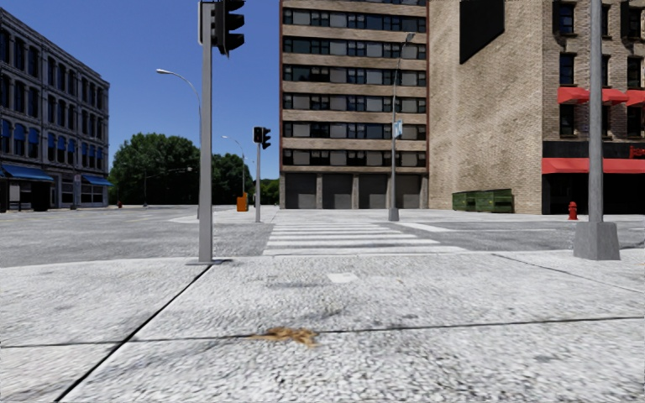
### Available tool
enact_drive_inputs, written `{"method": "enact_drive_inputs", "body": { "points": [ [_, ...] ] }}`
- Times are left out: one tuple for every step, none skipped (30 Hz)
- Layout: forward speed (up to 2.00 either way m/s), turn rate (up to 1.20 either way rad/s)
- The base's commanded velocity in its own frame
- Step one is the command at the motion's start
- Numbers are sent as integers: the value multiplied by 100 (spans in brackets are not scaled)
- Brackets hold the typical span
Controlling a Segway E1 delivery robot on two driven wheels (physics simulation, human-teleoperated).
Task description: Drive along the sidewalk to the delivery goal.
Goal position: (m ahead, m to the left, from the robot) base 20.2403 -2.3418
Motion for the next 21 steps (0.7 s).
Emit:
{"method": "enact_drive_inputs", "body": {
  "points": [
    [196, -3],
    [196, 0],
    [196, 0],
    [196, 0],
    [196, 0],
    [196, 0],
    [196, 0],
    [196, 0],
    [196, 0],
    [196, 0],
    [196, 0],
    [196, 0],
    [196, 0],
    [197, 0],
    [197, 0],
    [197, 0],
    [197, 0],
    [197, 0],
    [197, 0],
    [197, 0],
    [197, 0]
  ]
}}
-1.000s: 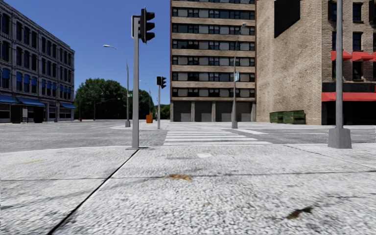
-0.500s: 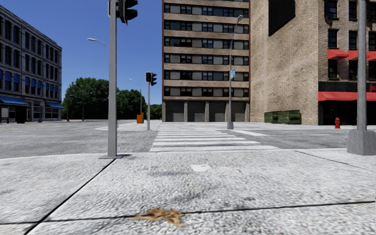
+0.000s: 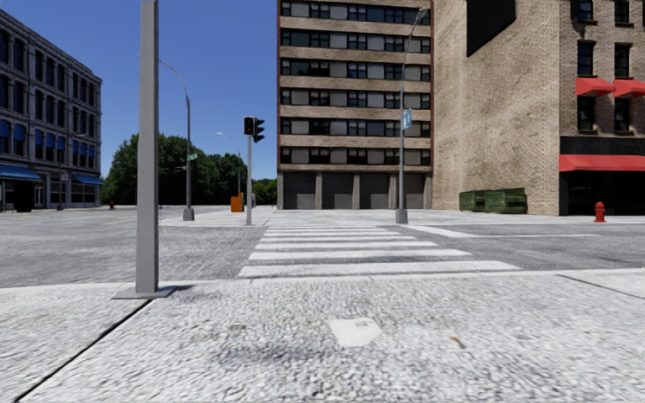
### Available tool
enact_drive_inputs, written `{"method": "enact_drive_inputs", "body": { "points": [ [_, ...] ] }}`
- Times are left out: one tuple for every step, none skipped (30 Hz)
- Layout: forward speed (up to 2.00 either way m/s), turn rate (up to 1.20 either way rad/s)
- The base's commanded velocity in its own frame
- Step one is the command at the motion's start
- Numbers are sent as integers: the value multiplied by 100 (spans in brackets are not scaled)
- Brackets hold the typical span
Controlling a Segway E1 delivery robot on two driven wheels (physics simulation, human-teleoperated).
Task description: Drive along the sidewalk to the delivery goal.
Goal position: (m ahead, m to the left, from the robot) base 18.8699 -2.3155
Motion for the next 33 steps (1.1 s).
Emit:
{"method": "enact_drive_inputs", "body": {
  "points": [
    [197, 0],
    [197, 0],
    [197, 0],
    [197, 0],
    [197, 0],
    [197, 0],
    [197, 0],
    [197, 0],
    [197, 0],
    [197, 0],
    [197, 0],
    [197, 0],
    [197, 0],
    [197, 0],
    [197, 0],
    [197, 0],
    [197, 0],
    [197, 0],
    [197, 0],
    [197, 0],
    [197, 0],
    [197, 0],
    [197, 0],
    [197, 0],
    [197, 0],
    [197, 0],
    [197, 0],
    [197, 0],
    [197, 0],
    [197, 0],
    [197, 0],
    [197, 0],
    [197, 0]
  ]
}}
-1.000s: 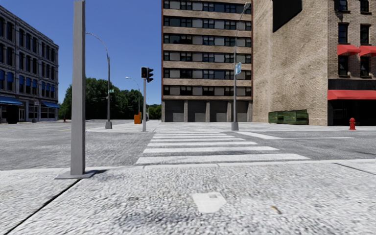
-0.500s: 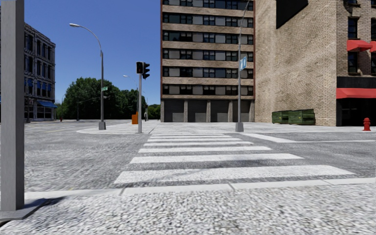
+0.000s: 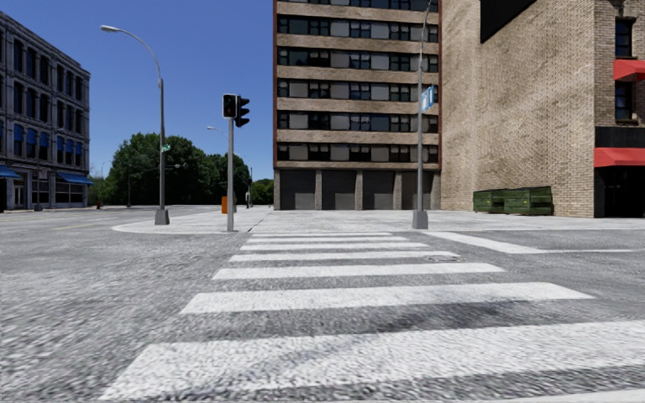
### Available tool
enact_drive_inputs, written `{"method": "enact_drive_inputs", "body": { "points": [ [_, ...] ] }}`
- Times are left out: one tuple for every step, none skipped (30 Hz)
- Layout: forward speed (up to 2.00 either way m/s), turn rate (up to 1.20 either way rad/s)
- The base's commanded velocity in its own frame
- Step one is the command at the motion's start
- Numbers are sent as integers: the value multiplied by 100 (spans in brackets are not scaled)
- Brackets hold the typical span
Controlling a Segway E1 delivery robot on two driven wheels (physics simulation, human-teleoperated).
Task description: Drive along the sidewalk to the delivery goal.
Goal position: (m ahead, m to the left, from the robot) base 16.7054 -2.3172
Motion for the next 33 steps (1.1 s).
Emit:
{"method": "enact_drive_inputs", "body": {
  "points": [
    [197, 0],
    [197, 0],
    [197, 0],
    [197, 0],
    [197, 0],
    [197, 0],
    [197, 0],
    [197, 0],
    [196, 0],
    [195, 0],
    [195, 0],
    [195, 0],
    [195, 0],
    [195, 0],
    [195, 0],
    [195, 0],
    [195, 0],
    [195, 0],
    [195, 0],
    [195, 0],
    [195, 0],
    [195, 0],
    [195, 0],
    [195, 0],
    [195, 0],
    [195, 0],
    [195, 0],
    [195, 0],
    [195, 0],
    [195, 0],
    [195, 0],
    [195, 0],
    [195, 0]
  ]
}}
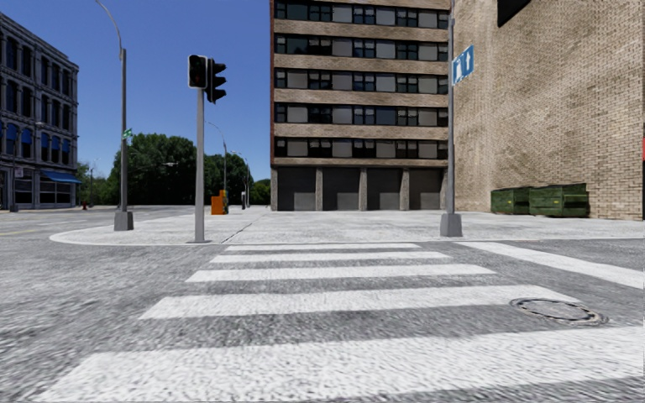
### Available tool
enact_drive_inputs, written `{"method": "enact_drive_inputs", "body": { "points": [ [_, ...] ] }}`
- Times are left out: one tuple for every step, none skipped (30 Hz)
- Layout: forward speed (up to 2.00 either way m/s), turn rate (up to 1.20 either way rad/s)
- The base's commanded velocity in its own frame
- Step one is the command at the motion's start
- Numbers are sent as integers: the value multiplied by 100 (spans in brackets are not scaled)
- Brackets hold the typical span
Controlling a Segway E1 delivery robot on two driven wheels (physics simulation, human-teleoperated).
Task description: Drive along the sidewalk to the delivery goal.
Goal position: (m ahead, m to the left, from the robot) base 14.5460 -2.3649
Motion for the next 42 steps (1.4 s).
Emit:
{"method": "enact_drive_inputs", "body": {
  "points": [
    [195, 0],
    [195, 0],
    [195, 0],
    [195, 0],
    [195, 0],
    [195, 0],
    [195, 0],
    [195, 0],
    [195, 0],
    [195, 0],
    [195, 0],
    [195, 0],
    [195, 0],
    [195, 0],
    [195, 0],
    [194, 0],
    [194, 0],
    [194, 0],
    [194, 0],
    [194, 0],
    [194, 0],
    [194, 0],
    [194, 0],
    [194, 0],
    [194, 0],
    [194, 0],
    [194, 0],
    [194, 0],
    [194, 0],
    [194, 0],
    [194, 0],
    [194, 0],
    [194, 0],
    [194, 0],
    [194, 0],
    [194, 0],
    [194, 0],
    [194, 0],
    [194, 0],
    [194, 0],
    [194, 0],
    [194, 0]
  ]
}}
